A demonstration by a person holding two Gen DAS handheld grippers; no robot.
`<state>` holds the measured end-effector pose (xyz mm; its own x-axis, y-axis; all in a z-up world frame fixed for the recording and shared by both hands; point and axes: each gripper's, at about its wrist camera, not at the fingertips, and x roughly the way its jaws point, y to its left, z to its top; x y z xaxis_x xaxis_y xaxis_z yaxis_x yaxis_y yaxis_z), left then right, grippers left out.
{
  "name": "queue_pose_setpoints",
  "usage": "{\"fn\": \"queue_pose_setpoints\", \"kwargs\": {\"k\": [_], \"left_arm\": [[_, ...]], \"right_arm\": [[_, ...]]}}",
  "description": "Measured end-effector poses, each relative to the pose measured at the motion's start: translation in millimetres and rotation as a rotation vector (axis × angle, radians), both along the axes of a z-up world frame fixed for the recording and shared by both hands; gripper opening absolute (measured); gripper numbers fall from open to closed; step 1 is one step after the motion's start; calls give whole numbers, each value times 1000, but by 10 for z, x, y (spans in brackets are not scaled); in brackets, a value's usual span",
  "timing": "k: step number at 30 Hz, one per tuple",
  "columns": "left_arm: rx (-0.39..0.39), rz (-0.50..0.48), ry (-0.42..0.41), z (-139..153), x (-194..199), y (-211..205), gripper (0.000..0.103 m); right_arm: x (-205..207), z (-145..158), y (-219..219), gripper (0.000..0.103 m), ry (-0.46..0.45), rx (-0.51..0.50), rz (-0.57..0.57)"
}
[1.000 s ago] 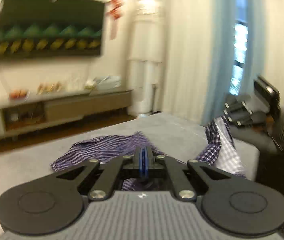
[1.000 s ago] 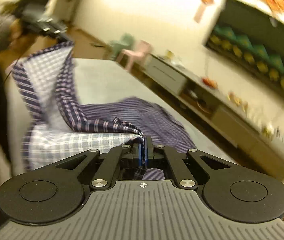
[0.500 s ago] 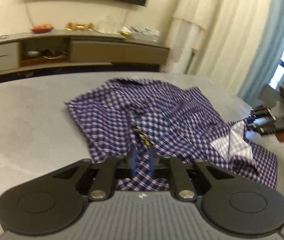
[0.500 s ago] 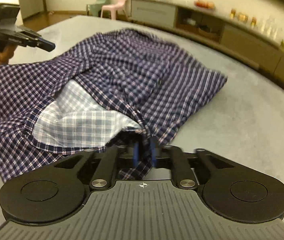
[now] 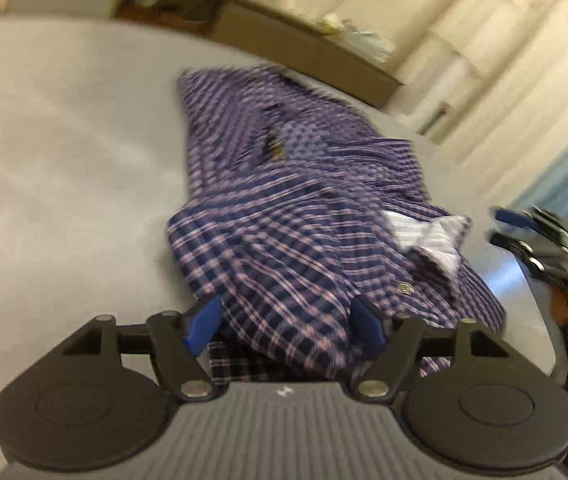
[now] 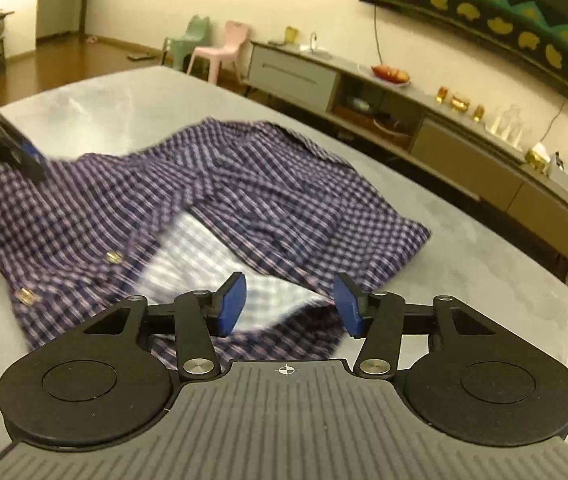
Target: Fold clothes
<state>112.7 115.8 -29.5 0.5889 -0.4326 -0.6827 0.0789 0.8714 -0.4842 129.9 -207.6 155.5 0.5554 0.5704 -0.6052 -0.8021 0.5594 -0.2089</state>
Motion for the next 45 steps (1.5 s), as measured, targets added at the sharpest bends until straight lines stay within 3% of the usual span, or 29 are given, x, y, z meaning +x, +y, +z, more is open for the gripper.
{"fn": "queue_pose_setpoints", "kwargs": {"k": [1,3,4,5,7,9,10,12,14,15,16,17,19,23,27,30,32,33,35,36,39,42,45], "left_arm": [[-22,10,0,-28,29,21,65],[-53,4,-36,-30,60,34,34],[-53,-29,-92,28,47,8,1],[-53,-63,-148,86,34,-17,1],[-81,-190,-379,345,-208,-106,1],[-117,-292,-535,484,-417,-85,2],[-113,-264,-504,413,-377,-5,3],[-80,-122,-326,124,-140,219,5],[-59,-26,-187,-121,-6,386,13],[-59,-9,-160,-169,0,418,16],[-66,-7,-156,-177,-22,423,25],[-69,-16,-163,-156,-50,401,44],[-66,-44,-185,-96,-102,318,66],[-38,-72,-149,-160,-83,116,67],[-5,-74,-142,-191,-18,-17,57],[30,-40,-180,-88,-3,-34,56],[55,-15,-207,-16,-2,-40,56],[67,-2,-220,20,-2,-43,56],[99,9,-254,123,-46,-58,56],[115,13,-272,179,-73,-67,56],[201,-50,-346,354,-154,-317,56],[286,-246,-437,499,-318,-830,60],[359,-485,-478,504,-380,-1414,71]], "right_arm": [[-72,8,30,49,-2,8,2],[-211,4,84,49,3,28,5],[-263,-13,96,49,13,38,5],[-311,-34,99,49,24,45,5],[-359,-106,89,49,55,49,10],[-362,-185,78,49,79,41,17],[-334,-227,72,49,91,33,14],[-258,-314,72,49,120,12,-4],[-182,-378,84,49,141,-12,-28],[-155,-397,90,49,144,-22,-37],[-129,-415,96,49,146,-32,-46],[-103,-434,101,49,149,-42,-56],[-68,-440,106,48,160,-48,-59],[26,-517,168,48,221,-69,-77],[142,-538,314,48,261,-73,-43],[441,-377,367,45,247,117,-56],[614,-201,215,55,262,396,-120],[663,-147,140,63,280,449,-156],[751,-47,-8,64,314,536,-226],[752,-31,-61,64,300,482,-254],[746,-104,-167,63,225,262,-354],[783,-235,-304,63,189,130,-432],[890,-324,-403,61,261,163,-452]]}}
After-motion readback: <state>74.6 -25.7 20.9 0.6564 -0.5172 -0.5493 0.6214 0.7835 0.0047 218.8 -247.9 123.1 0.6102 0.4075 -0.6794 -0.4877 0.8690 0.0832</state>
